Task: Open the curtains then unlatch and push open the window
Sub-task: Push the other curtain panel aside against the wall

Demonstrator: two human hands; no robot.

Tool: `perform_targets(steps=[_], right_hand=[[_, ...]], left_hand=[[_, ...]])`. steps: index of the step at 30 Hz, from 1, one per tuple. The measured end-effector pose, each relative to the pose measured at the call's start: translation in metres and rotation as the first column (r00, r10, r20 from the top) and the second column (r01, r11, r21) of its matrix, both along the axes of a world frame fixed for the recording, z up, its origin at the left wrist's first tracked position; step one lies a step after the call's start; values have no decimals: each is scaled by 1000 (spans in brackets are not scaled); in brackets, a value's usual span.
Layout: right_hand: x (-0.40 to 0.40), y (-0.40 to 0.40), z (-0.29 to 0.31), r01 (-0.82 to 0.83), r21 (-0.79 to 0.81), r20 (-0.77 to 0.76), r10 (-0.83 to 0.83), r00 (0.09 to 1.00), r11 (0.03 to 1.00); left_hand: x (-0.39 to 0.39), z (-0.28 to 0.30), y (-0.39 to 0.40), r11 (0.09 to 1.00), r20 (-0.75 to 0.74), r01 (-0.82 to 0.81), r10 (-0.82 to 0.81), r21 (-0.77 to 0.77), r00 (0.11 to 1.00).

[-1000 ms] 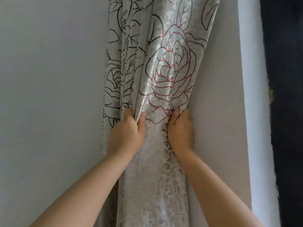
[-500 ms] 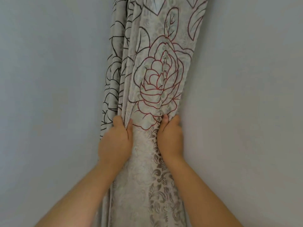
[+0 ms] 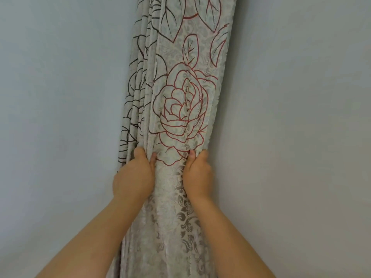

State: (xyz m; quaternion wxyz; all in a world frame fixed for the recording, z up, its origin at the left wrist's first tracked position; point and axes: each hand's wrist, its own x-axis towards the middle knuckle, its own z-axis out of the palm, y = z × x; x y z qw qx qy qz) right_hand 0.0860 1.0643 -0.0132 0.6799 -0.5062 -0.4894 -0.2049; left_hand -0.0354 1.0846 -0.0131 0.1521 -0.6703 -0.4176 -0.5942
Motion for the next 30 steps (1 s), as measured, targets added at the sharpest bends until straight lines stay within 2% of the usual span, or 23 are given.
perform_targets(steps=[4, 7, 11, 13, 16, 20, 22, 26, 30], right_hand=[[9, -21, -3, -1, -17, 62, 2, 998, 1000], [15, -39, 1, -49, -96, 94, 58, 994, 994], [29, -66, 18, -170, -244, 151, 211, 966, 955], [36, -82, 34, -211, -187, 163, 242, 956, 959], [45, -107, 67, -243, -12, 135, 242, 961, 970], [57, -134, 113, -199, 177, 33, 196, 980, 964], [57, -137, 123, -142, 191, 27, 140, 990, 971], [51, -119, 119, 1, 242, 130, -34, 991, 970], [46, -81, 117, 84, 256, 79, -107, 991, 963]], left_hand=[[4, -4, -22, 997, -33, 68, -69, -41, 997], [3, 4, -44, 994, -14, 96, -97, -51, 995], [6, 33, -79, 973, 142, 201, -215, 110, 966], [14, 52, -94, 962, 171, 223, -250, 159, 953], [30, 74, -112, 949, 197, 239, -280, 206, 940], [48, 89, -120, 923, 202, 309, -356, 229, 913], [50, 88, -117, 926, 164, 286, -330, 245, 930], [49, 86, -99, 928, 77, 206, -240, 309, 968], [42, 92, -75, 954, 54, 138, -158, 267, 986]])
